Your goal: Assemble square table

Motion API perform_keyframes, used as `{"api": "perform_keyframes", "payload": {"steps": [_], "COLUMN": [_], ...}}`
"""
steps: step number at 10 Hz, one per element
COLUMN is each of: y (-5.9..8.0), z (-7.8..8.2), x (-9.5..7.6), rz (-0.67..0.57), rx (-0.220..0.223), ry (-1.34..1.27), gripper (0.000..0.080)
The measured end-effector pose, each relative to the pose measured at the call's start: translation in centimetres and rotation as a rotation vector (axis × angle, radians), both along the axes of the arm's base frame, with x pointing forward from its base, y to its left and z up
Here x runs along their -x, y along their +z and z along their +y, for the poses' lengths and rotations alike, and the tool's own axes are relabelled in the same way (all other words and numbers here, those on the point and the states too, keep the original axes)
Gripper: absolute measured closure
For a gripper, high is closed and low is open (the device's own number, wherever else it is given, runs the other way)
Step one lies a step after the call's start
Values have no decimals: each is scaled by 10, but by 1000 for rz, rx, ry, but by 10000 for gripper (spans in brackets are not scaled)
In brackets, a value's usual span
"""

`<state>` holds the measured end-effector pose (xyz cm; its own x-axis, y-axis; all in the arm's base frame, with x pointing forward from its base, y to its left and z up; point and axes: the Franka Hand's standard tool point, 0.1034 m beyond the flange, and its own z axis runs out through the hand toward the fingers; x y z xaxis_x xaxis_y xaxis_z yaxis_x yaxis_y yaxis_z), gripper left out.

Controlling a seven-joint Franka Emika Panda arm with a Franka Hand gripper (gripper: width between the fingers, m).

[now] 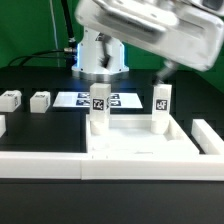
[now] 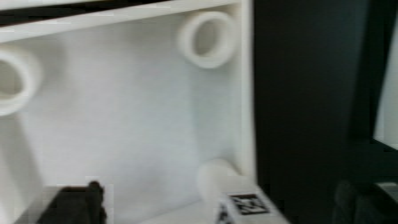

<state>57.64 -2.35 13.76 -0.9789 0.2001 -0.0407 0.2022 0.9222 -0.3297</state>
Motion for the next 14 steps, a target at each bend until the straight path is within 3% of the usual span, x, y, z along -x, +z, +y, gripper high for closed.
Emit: {"api": "perform_keyframes", "payload": {"steps": [1, 3, 5, 9, 10, 11, 13, 14], "y": [-1, -7, -8, -8, -6, -4, -16, -15], "z": [-25, -64, -57, -58, -67, -83, -102, -117], "x": [12, 16, 16, 17, 31, 61, 95, 104], "rz": [-2, -19, -64, -140, -186, -229, -259, -297], "rx": [9, 16, 19, 29, 0, -10, 24, 68], "ry": [-62, -173, -291, -514, -677, -867, -1098, -1276], "gripper": [151, 151, 151, 151, 151, 151, 151, 151]}}
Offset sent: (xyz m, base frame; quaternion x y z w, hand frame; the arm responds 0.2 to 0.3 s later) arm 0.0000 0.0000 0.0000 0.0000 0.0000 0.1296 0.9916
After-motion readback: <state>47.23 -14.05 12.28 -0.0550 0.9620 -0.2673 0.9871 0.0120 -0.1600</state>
